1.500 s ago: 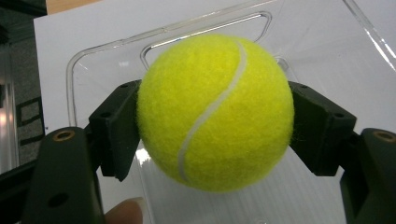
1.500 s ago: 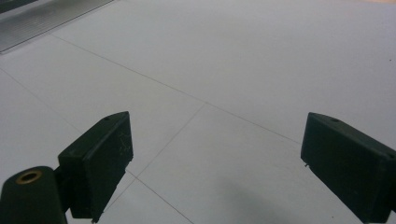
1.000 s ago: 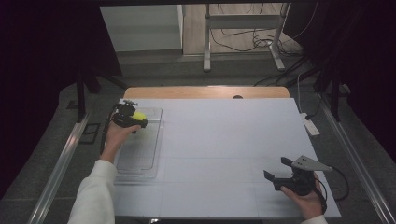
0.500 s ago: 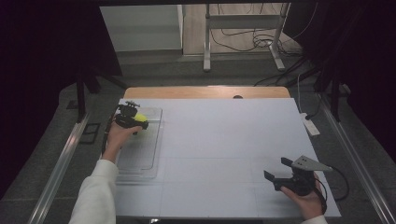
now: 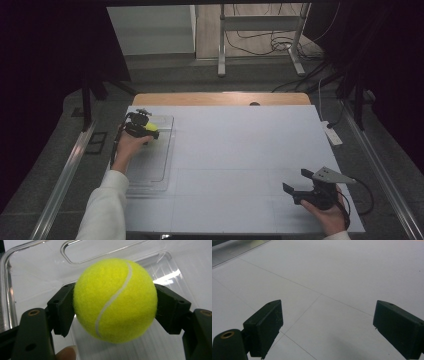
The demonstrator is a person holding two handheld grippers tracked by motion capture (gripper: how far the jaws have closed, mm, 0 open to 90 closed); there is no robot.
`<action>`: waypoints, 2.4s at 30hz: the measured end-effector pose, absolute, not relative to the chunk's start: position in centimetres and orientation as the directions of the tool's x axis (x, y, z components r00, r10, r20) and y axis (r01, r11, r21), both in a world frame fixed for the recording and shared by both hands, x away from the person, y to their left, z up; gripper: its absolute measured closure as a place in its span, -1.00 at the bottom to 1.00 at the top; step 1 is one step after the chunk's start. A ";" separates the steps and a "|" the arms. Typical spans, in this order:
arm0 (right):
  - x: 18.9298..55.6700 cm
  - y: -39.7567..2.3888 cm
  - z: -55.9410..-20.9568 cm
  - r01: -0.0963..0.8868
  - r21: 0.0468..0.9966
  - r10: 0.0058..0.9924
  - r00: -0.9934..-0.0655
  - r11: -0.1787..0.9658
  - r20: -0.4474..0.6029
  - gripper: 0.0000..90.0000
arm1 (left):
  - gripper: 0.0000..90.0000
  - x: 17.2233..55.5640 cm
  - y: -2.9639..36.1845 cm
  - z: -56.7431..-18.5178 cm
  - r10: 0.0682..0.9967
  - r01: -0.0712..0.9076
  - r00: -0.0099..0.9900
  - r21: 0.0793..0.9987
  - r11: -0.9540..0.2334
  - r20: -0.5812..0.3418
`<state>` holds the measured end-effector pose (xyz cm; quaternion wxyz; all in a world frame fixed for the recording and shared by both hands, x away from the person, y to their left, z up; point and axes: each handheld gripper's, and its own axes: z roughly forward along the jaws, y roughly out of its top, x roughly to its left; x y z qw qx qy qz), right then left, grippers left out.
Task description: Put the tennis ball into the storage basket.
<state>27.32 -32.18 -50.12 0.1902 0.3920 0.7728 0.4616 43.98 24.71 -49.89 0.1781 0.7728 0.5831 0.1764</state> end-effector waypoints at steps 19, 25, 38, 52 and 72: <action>27.3 -32.2 -50.1 0.428 0.862 0.779 -0.623 0.271 0.065 -0.79 | -0.44 44.2 24.7 -50.3 0.967 0.849 0.236 0.463 -0.255 0.099; 27.3 -32.2 -50.1 0.427 0.862 0.779 -0.624 0.271 0.064 -0.79 | -0.59 44.0 24.6 -50.0 0.968 0.838 0.238 0.486 -0.249 0.084; 27.3 -32.2 -50.0 0.426 0.864 0.780 -0.623 0.268 0.065 -0.79 | -0.70 42.7 25.1 -48.1 0.965 0.776 0.260 0.593 -0.214 0.007; 27.3 -32.2 -50.1 0.428 0.863 0.781 -0.621 0.267 0.067 -0.79 | -0.69 39.6 25.7 -46.5 0.941 0.668 0.329 0.724 -0.170 -0.082; 27.3 -32.2 -50.1 0.430 0.863 0.784 -0.617 0.264 0.068 -0.79 | -0.68 35.6 24.6 -44.7 0.893 0.562 0.437 0.809 -0.175 -0.111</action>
